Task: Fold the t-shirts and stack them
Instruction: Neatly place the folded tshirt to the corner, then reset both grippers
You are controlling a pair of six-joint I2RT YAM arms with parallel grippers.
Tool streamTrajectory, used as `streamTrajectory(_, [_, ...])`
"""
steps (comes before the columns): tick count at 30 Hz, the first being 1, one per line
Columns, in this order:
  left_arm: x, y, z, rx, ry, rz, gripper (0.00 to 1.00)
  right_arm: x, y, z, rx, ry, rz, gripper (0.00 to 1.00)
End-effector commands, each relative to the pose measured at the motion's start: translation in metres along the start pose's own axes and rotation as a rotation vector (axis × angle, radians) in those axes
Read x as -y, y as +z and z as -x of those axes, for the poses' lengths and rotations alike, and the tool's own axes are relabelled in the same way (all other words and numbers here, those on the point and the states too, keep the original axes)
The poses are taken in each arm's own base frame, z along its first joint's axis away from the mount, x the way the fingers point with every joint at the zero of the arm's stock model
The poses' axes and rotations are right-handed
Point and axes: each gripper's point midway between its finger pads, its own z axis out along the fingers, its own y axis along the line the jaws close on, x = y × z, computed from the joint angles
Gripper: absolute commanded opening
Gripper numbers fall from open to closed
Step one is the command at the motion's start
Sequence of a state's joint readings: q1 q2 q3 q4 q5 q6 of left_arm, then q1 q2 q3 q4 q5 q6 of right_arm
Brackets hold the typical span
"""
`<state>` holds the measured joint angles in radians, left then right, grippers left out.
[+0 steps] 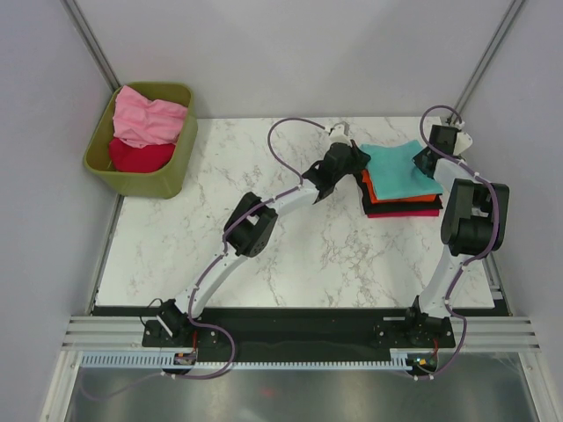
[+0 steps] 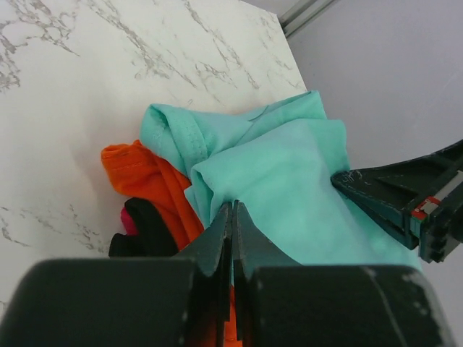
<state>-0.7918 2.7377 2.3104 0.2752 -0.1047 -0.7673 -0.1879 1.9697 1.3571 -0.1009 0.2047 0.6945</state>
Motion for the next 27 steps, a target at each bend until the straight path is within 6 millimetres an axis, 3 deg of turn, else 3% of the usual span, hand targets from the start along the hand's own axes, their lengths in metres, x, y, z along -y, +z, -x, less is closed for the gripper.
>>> streamTrajectory(1, [0.009, 0.001, 0.029, 0.062, -0.024, 0.022, 0.02, 0.008, -0.015, 0.028, 0.102, 0.007, -0.058, 0.11])
streamTrajectory(5, [-0.007, 0.002, 0.03, 0.043, -0.063, 0.032, 0.02, 0.02, -0.026, 0.041, 0.149, 0.0, -0.131, 0.22])
streamTrajectory(7, [0.001, 0.002, 0.036, 0.051, -0.039, -0.008, 0.02, 0.022, -0.038, 0.051, 0.197, -0.02, -0.164, 0.27])
streamTrajectory(9, [0.015, -0.002, 0.046, 0.063, 0.009, -0.039, 0.05, 0.008, -0.062, 0.064, 0.285, -0.074, -0.188, 0.37])
streamTrajectory(10, [0.024, -0.004, 0.056, 0.087, 0.022, -0.067, 0.13, 0.001, -0.073, 0.068, 0.317, -0.091, -0.19, 0.46])
streamTrajectory(11, [0.033, -0.011, 0.065, 0.099, 0.054, -0.079, 0.19, -0.008, -0.089, 0.077, 0.358, -0.103, -0.184, 0.5])
streamTrajectory(13, [0.05, -0.023, 0.082, 0.143, 0.1, -0.119, 0.36, -0.022, -0.105, 0.075, 0.38, -0.139, -0.165, 0.56])
streamTrajectory(14, [0.038, -0.028, 0.071, 0.117, 0.123, -0.092, 0.39, -0.028, -0.114, 0.079, 0.393, -0.132, -0.14, 0.57])
streamTrajectory(15, [0.06, -0.044, 0.1, 0.165, 0.142, -0.104, 0.41, -0.031, -0.117, 0.075, 0.383, -0.136, -0.122, 0.58])
streamTrajectory(16, [0.063, -0.053, 0.108, 0.192, 0.192, -0.103, 0.44, -0.037, -0.12, 0.071, 0.365, -0.146, -0.082, 0.63])
streamTrajectory(17, [0.045, -0.064, 0.096, 0.166, 0.214, -0.057, 0.46, -0.041, -0.128, 0.073, 0.372, -0.144, -0.058, 0.66])
streamTrajectory(18, [0.06, -0.083, 0.123, 0.228, 0.216, -0.051, 0.48, -0.04, -0.13, 0.07, 0.37, -0.15, -0.045, 0.71])
streamTrajectory(19, [0.059, -0.096, 0.133, 0.253, 0.218, -0.032, 0.55, -0.056, -0.139, 0.057, 0.361, -0.192, 0.004, 0.86])
streamTrajectory(20, [0.038, -0.108, 0.119, 0.239, 0.219, 0.008, 0.58, -0.063, -0.153, 0.058, 0.381, -0.199, 0.039, 0.97])
streamTrajectory(21, [0.032, -0.119, 0.124, 0.259, 0.216, 0.036, 0.61, -0.071, -0.159, 0.044, 0.369, -0.226, 0.075, 0.98])
streamTrajectory(22, [0.047, -0.139, 0.143, 0.295, 0.206, 0.022, 0.67, -0.077, -0.165, 0.038, 0.359, -0.239, 0.114, 0.98])
streamTrajectory(23, [0.028, -0.149, 0.127, 0.256, 0.213, 0.061, 0.73, -0.082, -0.179, 0.038, 0.364, -0.25, 0.164, 0.98])
streamTrajectory(24, [0.022, -0.16, 0.128, 0.246, 0.213, 0.087, 0.76, -0.086, -0.182, 0.021, 0.323, -0.269, 0.216, 0.98])
streamTrajectory(25, [0.03, -0.177, 0.141, 0.259, 0.208, 0.091, 0.82, -0.09, -0.187, 0.014, 0.299, -0.278, 0.265, 0.98])
streamTrajectory(26, [0.016, -0.19, 0.133, 0.226, 0.216, 0.125, 0.85, -0.095, -0.201, 0.013, 0.3, -0.284, 0.32, 0.98])
streamTrajectory(27, [0.007, -0.201, 0.131, 0.205, 0.224, 0.168, 0.86, -0.096, -0.205, -0.003, 0.263, -0.311, 0.37, 0.98])
